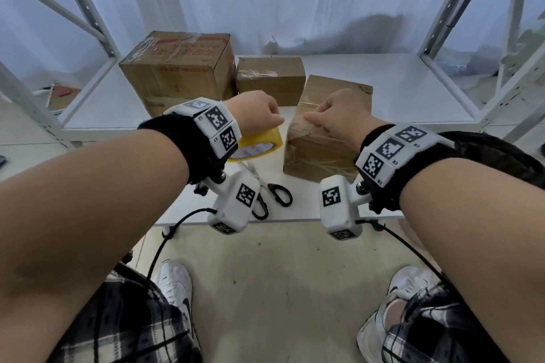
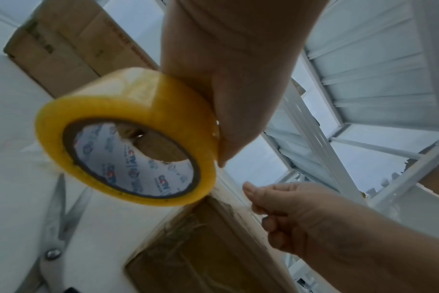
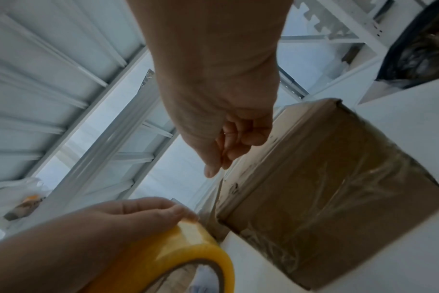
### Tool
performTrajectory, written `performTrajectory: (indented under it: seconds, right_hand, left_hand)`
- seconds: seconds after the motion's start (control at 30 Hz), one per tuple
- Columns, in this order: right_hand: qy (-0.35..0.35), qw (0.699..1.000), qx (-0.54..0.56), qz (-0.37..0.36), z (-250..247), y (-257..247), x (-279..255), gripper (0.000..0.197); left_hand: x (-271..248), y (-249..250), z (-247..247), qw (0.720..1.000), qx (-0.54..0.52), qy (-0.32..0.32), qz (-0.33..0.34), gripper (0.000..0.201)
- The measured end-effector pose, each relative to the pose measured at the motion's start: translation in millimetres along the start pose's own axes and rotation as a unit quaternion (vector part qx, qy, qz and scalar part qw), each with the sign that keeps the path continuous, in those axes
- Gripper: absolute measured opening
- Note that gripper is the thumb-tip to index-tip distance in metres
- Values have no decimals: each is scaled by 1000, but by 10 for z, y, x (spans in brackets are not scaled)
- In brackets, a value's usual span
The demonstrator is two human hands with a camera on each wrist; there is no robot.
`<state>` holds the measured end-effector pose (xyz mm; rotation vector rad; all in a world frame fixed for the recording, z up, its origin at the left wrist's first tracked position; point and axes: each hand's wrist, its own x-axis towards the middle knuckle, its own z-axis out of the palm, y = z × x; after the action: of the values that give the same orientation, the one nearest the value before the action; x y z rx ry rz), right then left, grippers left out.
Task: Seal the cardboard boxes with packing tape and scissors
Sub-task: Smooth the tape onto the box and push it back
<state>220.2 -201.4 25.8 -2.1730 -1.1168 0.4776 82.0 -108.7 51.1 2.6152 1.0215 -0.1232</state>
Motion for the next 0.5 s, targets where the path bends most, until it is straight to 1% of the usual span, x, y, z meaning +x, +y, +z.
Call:
performTrajectory:
  seconds: [0.07, 0.17, 0.27, 0.3, 0.4, 0.5]
  right_hand:
    - [14, 996, 72, 47, 31, 22, 3, 26]
    - [33, 989, 110, 97, 60, 46, 1, 26]
    - [49, 988, 97, 108, 87, 73, -2, 30]
    - [49, 989, 91, 110, 101, 75, -7, 30]
    - [49, 990, 79, 109, 124, 67, -10, 31]
    - [53, 991, 62, 107, 108, 72, -10, 30]
  left_hand:
    - [71, 0, -30, 999, 33, 23, 17, 34]
    - [195, 61, -53, 993, 111, 27, 20, 36]
    - [305, 141, -60, 974, 224, 21, 22, 42]
    - [328, 154, -66, 968, 247, 23, 22, 43]
    - [379, 154, -84, 961, 274, 25, 27, 44]
    - [410, 152, -79, 959, 279, 23, 37, 40]
